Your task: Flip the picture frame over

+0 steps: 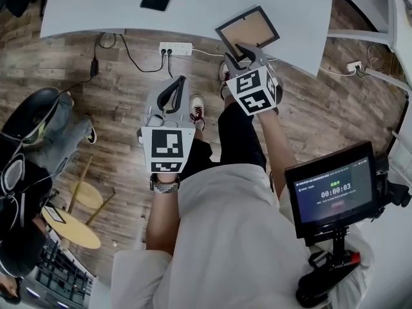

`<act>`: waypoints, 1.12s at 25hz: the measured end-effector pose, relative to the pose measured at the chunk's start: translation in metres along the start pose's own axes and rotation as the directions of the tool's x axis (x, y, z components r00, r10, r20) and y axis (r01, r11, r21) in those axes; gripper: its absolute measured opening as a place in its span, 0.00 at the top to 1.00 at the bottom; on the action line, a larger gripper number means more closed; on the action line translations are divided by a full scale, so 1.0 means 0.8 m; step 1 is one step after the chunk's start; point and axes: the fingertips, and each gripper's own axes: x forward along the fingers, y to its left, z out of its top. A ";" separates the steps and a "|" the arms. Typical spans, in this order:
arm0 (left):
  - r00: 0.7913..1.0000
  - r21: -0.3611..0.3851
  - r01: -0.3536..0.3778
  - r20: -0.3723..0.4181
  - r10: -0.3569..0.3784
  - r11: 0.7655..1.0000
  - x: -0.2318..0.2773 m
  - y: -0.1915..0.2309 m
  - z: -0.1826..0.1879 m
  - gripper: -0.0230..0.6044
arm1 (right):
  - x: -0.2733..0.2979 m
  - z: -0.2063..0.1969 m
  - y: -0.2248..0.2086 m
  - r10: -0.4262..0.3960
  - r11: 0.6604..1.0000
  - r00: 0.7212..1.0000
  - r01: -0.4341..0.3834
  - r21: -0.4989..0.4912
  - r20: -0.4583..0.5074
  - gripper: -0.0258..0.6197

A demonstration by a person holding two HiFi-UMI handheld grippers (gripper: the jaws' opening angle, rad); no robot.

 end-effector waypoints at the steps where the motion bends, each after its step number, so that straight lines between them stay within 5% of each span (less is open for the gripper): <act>1: 1.000 -0.002 0.001 0.000 -0.001 1.000 0.000 -0.001 -0.001 0.96 | 0.000 0.000 0.000 -0.002 1.000 1.000 0.002 -0.002 0.000 0.75; 17: 1.000 -0.006 -0.006 0.004 0.006 1.000 0.005 0.004 0.000 0.96 | 0.007 -0.008 -0.005 -0.014 1.000 1.000 0.014 -0.015 -0.025 0.88; 28: 1.000 0.006 0.010 0.012 -0.010 1.000 0.022 0.019 0.001 0.96 | 0.015 0.002 0.001 0.078 0.988 0.997 -0.080 0.136 0.018 0.89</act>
